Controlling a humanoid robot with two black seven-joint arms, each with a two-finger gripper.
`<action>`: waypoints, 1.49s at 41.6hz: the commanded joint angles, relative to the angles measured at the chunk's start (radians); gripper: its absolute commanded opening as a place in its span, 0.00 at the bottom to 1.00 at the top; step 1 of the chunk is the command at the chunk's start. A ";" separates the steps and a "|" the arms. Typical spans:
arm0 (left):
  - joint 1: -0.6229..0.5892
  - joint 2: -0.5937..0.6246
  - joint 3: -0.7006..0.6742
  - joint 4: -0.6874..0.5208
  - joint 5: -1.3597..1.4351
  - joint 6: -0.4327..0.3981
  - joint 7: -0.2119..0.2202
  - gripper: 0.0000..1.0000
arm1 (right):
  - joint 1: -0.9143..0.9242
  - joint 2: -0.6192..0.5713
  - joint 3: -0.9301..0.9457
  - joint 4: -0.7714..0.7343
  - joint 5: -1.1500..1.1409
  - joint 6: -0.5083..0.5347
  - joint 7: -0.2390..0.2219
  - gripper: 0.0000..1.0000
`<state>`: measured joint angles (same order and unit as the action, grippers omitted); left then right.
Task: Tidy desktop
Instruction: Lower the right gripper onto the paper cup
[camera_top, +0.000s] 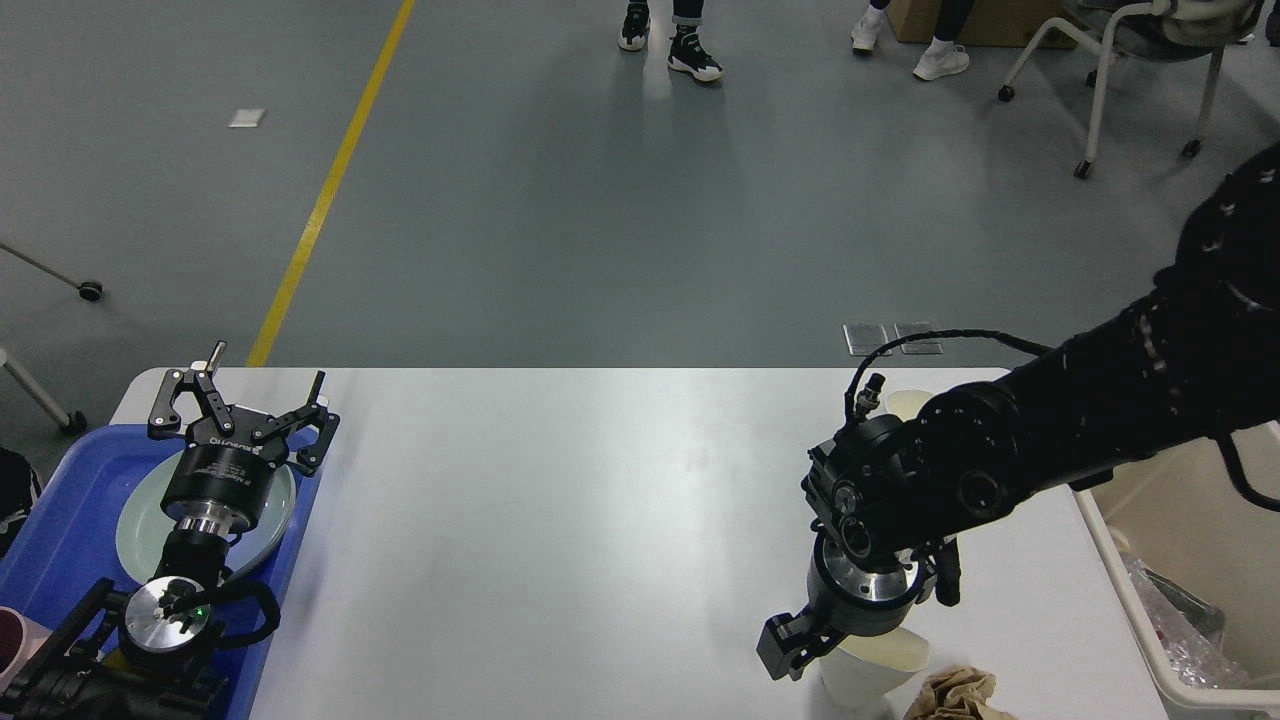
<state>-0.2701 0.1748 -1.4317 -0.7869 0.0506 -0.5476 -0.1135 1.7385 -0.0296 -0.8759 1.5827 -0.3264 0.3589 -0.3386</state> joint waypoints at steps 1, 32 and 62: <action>0.000 0.000 0.001 0.000 0.000 0.000 0.000 0.96 | -0.054 0.013 -0.009 -0.015 -0.031 -0.046 -0.002 0.97; 0.000 0.000 -0.001 0.000 0.000 0.000 0.000 0.96 | -0.198 0.100 -0.077 -0.156 -0.033 -0.072 -0.002 0.56; 0.000 0.000 0.001 0.000 0.000 0.000 0.000 0.96 | -0.106 0.077 -0.087 -0.156 0.122 -0.107 0.007 0.00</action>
<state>-0.2700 0.1749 -1.4320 -0.7869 0.0506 -0.5476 -0.1135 1.5765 0.0631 -0.9648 1.4222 -0.2650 0.2498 -0.3395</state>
